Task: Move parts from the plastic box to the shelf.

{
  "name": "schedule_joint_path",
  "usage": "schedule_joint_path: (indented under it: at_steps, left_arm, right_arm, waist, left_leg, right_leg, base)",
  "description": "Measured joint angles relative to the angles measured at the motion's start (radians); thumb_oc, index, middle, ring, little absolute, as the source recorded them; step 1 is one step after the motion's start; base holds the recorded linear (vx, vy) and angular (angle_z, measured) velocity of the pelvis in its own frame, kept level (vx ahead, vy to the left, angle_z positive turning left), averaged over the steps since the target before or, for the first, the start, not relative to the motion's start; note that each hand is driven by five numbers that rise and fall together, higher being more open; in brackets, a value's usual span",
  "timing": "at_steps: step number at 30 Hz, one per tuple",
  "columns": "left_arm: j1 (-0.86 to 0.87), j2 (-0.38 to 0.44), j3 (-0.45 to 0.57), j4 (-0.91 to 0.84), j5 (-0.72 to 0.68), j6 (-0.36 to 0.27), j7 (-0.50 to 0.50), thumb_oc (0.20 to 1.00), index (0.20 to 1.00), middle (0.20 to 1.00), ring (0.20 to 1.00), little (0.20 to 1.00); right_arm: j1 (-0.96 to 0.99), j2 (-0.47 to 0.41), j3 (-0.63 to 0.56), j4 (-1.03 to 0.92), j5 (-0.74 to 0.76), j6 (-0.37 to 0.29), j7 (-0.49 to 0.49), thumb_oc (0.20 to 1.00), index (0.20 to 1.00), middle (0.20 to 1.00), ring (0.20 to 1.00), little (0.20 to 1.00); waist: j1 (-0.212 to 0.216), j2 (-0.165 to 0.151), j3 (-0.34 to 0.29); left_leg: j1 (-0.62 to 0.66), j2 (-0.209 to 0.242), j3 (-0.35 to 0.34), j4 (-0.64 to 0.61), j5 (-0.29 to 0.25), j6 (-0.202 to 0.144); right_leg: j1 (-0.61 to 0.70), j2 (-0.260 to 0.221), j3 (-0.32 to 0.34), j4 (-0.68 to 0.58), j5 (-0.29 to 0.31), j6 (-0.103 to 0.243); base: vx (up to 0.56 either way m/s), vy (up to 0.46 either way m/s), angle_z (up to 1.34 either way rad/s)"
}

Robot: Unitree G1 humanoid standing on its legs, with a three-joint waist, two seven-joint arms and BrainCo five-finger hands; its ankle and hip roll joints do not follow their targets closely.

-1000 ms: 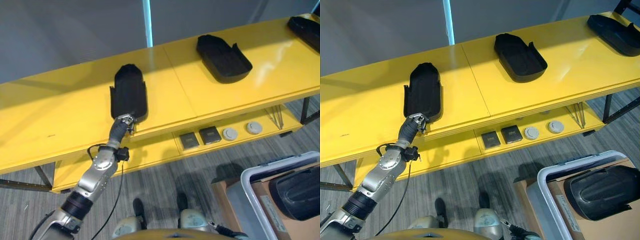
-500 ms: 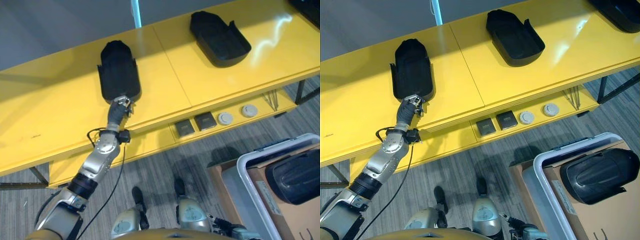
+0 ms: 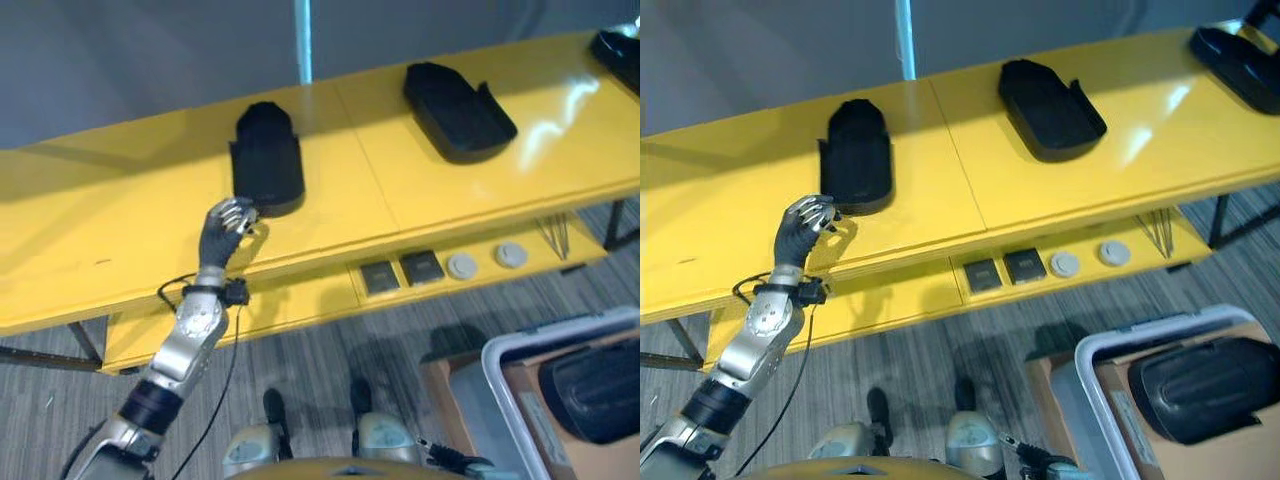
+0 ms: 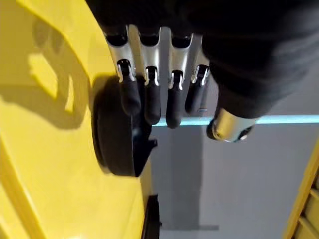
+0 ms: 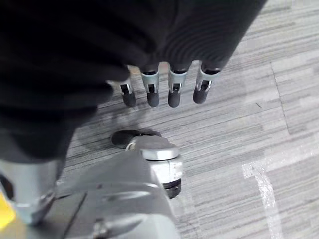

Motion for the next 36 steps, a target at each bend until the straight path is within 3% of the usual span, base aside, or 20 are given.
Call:
schedule_joint_path:
  at_steps: [6,11,13,14,18,20,22,24,26,27,28,30,32,34,36]
  left_arm:
    - [0.135,0.038,-0.003,0.107,0.042,-0.049,0.084,1.000,1.000,1.000,1.000,1.000]
    - [0.207,0.031,-0.047,0.293,0.059,-0.068,0.134,1.000,1.000,1.000,1.000,1.000]
    - [0.223,0.012,-0.060,0.368,0.091,-0.112,0.133,1.000,1.000,1.000,1.000,1.000]
    - [0.204,-0.024,-0.047,0.538,0.112,-0.153,0.123,1.000,1.000,1.000,1.000,1.000]
    - [0.262,-0.108,-0.036,0.933,0.152,-0.102,0.017,1.000,1.000,1.000,1.000,1.000]
    - [0.255,-0.108,-0.059,0.909,0.193,-0.091,-0.025,1.000,1.000,1.000,1.000,1.000]
    - [0.193,-0.102,-0.100,0.892,0.246,-0.084,-0.065,1.000,1.000,1.000,1.000,1.000]
    - [0.139,-0.090,-0.103,0.865,0.258,-0.078,-0.067,1.000,1.000,1.000,1.000,1.000]
    - [0.100,-0.062,-0.091,0.869,0.257,-0.053,-0.061,1.000,1.000,1.000,1.000,1.000]
    - [0.094,-0.055,-0.072,0.892,0.240,-0.037,-0.052,1.000,1.000,1.000,1.000,1.000]
    - [0.092,-0.055,-0.056,0.909,0.223,-0.028,-0.046,1.000,1.000,1.000,1.000,1.000]
    - [0.084,-0.074,-0.030,0.970,0.173,0.006,-0.043,1.000,1.000,1.000,1.000,1.000]
    - [0.079,-0.111,0.012,1.018,0.115,0.029,-0.045,1.000,1.000,1.000,1.000,1.000]
    - [0.080,-0.159,0.054,1.084,0.085,0.041,-0.051,1.000,1.000,1.000,1.000,1.000]
    - [0.078,-0.199,0.078,1.109,0.068,0.042,-0.051,1.000,1.000,1.000,1.000,1.000]
  right_arm:
    - [-0.013,0.052,0.001,0.029,0.000,-0.015,-0.003,1.000,1.000,1.000,1.000,1.000]
    - [-0.044,0.075,0.000,0.028,0.035,0.000,-0.013,1.000,1.000,1.000,1.000,1.000]
    - [-0.039,0.078,0.000,0.032,0.042,0.011,-0.021,1.000,1.000,1.000,1.000,1.000]
    - [-0.041,0.078,0.000,0.041,0.081,0.029,-0.037,1.000,1.000,1.000,1.000,1.000]
    - [0.008,0.094,-0.039,0.065,0.163,0.029,-0.071,1.000,1.000,1.000,1.000,1.000]
    - [0.048,0.110,-0.083,0.060,0.200,0.026,-0.087,1.000,1.000,1.000,1.000,1.000]
    - [0.057,0.106,-0.120,0.064,0.222,0.026,-0.092,1.000,1.000,1.000,1.000,1.000]
    - [0.074,0.109,-0.134,0.070,0.202,0.030,-0.096,1.000,1.000,1.000,1.000,1.000]
    - [0.065,0.111,-0.148,0.072,0.150,0.038,-0.078,1.000,1.000,1.000,1.000,1.000]
    - [0.071,0.110,-0.144,0.080,0.085,0.027,-0.072,1.000,1.000,1.000,1.000,1.000]
    - [0.068,0.111,-0.133,0.086,0.057,0.019,-0.072,1.000,1.000,1.000,1.000,1.000]
    - [0.078,0.109,-0.123,0.097,0.035,-0.002,-0.077,1.000,1.000,1.000,1.000,1.000]
    - [0.079,0.105,-0.117,0.106,0.037,-0.020,-0.078,1.000,1.000,1.000,1.000,1.000]
    - [0.081,0.101,-0.119,0.102,0.035,-0.050,-0.077,1.000,1.000,1.000,1.000,1.000]
    - [0.083,0.095,-0.127,0.105,0.020,-0.061,-0.075,1.000,1.000,1.000,1.000,1.000]
  waist:
    - [0.068,-0.034,-0.102]
    - [0.086,-0.058,-0.161]
    - [0.095,-0.066,-0.175]
    - [0.094,-0.063,-0.198]
    - [0.049,-0.074,-0.201]
    - [0.017,-0.089,-0.189]
    - [-0.038,-0.093,-0.142]
    - [-0.064,-0.093,-0.111]
    - [-0.066,-0.094,-0.081]
    - [-0.065,-0.090,-0.078]
    - [-0.049,-0.088,-0.078]
    - [-0.049,-0.090,-0.078]
    - [-0.041,-0.085,-0.059]
    - [-0.071,-0.053,-0.043]
    - [-0.073,-0.022,-0.033]
  left_leg:
    - [0.019,-0.002,-0.026,0.000,-0.011,-0.001]
    - [0.016,-0.005,-0.043,0.000,-0.010,0.000]
    - [0.017,-0.005,-0.049,0.000,-0.010,0.001]
    - [0.019,-0.006,-0.048,0.000,-0.010,0.001]
    - [0.023,-0.029,-0.010,0.001,-0.013,0.015]
    - [0.020,-0.050,0.022,0.007,-0.007,0.042]
    - [0.028,-0.057,0.100,-0.001,-0.026,0.052]
    - [0.030,-0.045,0.193,-0.001,-0.022,0.065]
    - [0.017,-0.010,0.303,-0.002,-0.031,0.063]
    - [0.017,0.027,0.399,-0.001,-0.022,0.074]
    - [0.019,0.046,0.446,-0.001,-0.027,0.067]
    - [0.015,0.052,0.434,-0.001,-0.034,0.052]
    - [0.018,0.056,0.398,0.001,-0.035,0.035]
    - [0.031,0.065,0.390,0.006,-0.032,0.028]
    - [0.038,0.079,0.401,0.006,-0.026,0.015]
  right_leg:
    - [0.036,-0.002,-0.027,-0.002,-0.028,-0.001]
    - [0.049,-0.003,-0.031,-0.001,-0.030,0.000]
    - [0.053,-0.002,-0.032,0.000,-0.031,-0.001]
    - [0.054,-0.002,-0.028,-0.002,-0.032,0.000]
    - [0.005,-0.030,0.010,0.016,-0.039,0.006]
    - [-0.035,-0.043,0.065,0.051,-0.031,0.028]
    - [-0.068,-0.064,0.086,0.062,-0.042,0.048]
    - [-0.105,-0.075,0.035,0.072,-0.053,0.066]
    - [-0.180,-0.079,-0.088,0.142,-0.064,0.073]
    - [-0.208,-0.072,-0.190,0.227,-0.105,0.070]
    - [-0.230,-0.065,-0.224,0.280,-0.127,0.058]
    - [-0.190,-0.069,-0.268,0.289,-0.156,0.057]
    - [-0.145,-0.054,-0.312,0.193,-0.087,0.022]
    - [-0.129,-0.025,-0.312,0.146,-0.072,-0.007]
    - [-0.120,0.000,-0.297,0.119,-0.067,-0.026]
  base:
    - [-0.07,0.005,0.19]
    - [-0.05,0.014,0.07]
    - [-0.02,0.083,0.06]
    - [0.00,0.153,-0.01]
    - [0.00,0.253,-0.30]
    - [-0.04,0.196,-0.55]
    - [-0.11,0.089,-1.01]
    - [-0.11,0.042,-1.12]
    - [-0.22,0.060,-1.91]
    - [-0.24,0.041,-2.17]
    - [-0.17,-0.024,-1.72]
    - [-0.12,-0.050,-1.46]
    - [-0.06,-0.088,-1.09]
    - [0.01,-0.125,-0.47]
    - [0.05,-0.164,-0.24]
